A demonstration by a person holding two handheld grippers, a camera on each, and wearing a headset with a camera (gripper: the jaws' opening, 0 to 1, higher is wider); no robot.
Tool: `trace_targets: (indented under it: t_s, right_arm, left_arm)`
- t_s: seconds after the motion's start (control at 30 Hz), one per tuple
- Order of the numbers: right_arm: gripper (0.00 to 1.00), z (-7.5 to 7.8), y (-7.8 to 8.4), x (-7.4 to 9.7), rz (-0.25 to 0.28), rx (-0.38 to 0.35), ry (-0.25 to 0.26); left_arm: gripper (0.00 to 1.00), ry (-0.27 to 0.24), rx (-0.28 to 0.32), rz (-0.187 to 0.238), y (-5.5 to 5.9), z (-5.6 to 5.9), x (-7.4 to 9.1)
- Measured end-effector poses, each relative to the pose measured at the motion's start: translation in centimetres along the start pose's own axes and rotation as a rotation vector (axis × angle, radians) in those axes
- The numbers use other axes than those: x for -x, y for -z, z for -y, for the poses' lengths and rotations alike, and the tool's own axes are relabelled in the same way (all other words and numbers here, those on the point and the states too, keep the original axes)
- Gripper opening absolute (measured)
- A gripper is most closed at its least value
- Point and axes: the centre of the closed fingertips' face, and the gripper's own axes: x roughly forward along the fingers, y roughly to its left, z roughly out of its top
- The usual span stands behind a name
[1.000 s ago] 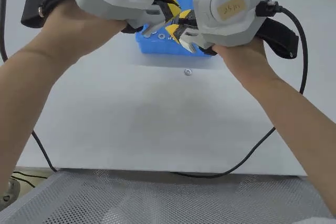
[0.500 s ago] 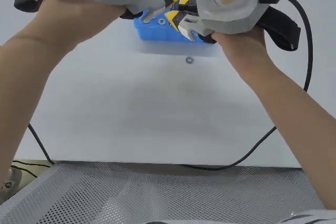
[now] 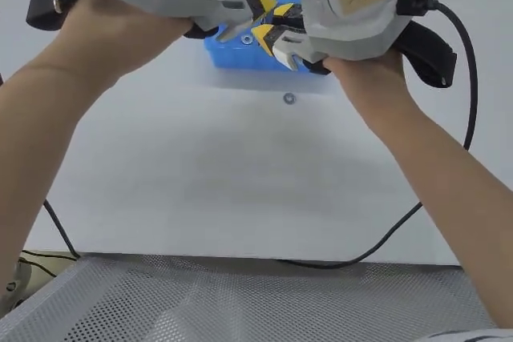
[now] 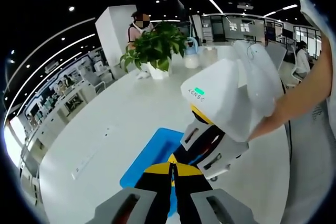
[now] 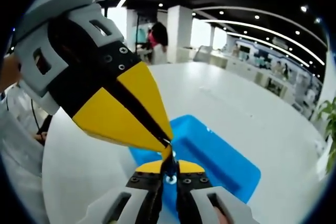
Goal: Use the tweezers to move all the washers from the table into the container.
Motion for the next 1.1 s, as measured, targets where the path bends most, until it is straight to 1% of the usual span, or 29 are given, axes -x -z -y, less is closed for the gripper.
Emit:
trace_targets:
  t_s: [0.07,0.1,0.13,0.3,0.33,0.53,0.67,0.73,0.87,0.97,1.03,1.1]
  right_arm:
    - [0.05,-0.1,0.0,0.1,-0.001,0.012,-0.001]
    - [0.05,-0.1,-0.2,0.3,0.002,0.039,0.013]
    - [0.05,-0.3,-0.4,0.6,0.01,0.046,0.009]
    - [0.06,0.1,-1.5,1.7,0.048,0.022,0.024]
    - [0.06,0.0,-1.9,2.1,0.058,0.02,0.029]
    - [0.06,-0.6,-3.2,4.4,0.105,0.018,0.055]
    - [0.06,-1.2,-3.8,6.2,0.139,-0.003,0.069]
    - [0.06,-1.3,-3.9,6.8,0.152,-0.003,0.076]
    - [0.06,-1.9,-3.9,7.5,0.16,-0.011,0.072]
    - [0.06,-2.4,-3.2,7.7,0.145,-0.003,0.068]
    - [0.06,-2.7,-2.6,7.9,0.133,0.006,0.069]
    - [0.06,-2.8,-1.9,8.1,0.121,-0.006,0.063]
  left_arm:
    - [0.0,-0.001,-0.006,0.0,-0.1,0.0,0.2]
    - [0.0,-0.002,-0.009,0.002,-0.2,0.0,0.4]
    - [0.0,-0.002,-0.003,0.008,-0.4,0.0,0.7]
    - [0.0,-0.021,0.007,0.037,-1.5,0.0,1.9]
    - [0.0,-0.025,0.008,0.04,-1.7,0.0,2.2]
    - [0.0,-0.033,-0.013,0.078,-3.5,1.0,3.9]
    - [0.0,-0.03,-0.031,0.103,-4.7,1.8,5.0]
    - [0.0,-0.031,-0.029,0.116,-5.1,2.2,5.4]
    - [0.0,-0.025,-0.026,0.124,-5.5,3.0,5.8]
    - [0.0,-0.011,-0.03,0.117,-5.4,3.8,5.7]
    - [0.0,0.004,-0.023,0.117,-5.2,4.3,5.4]
    - [0.0,0.024,-0.008,0.116,-5.0,4.8,5.0]
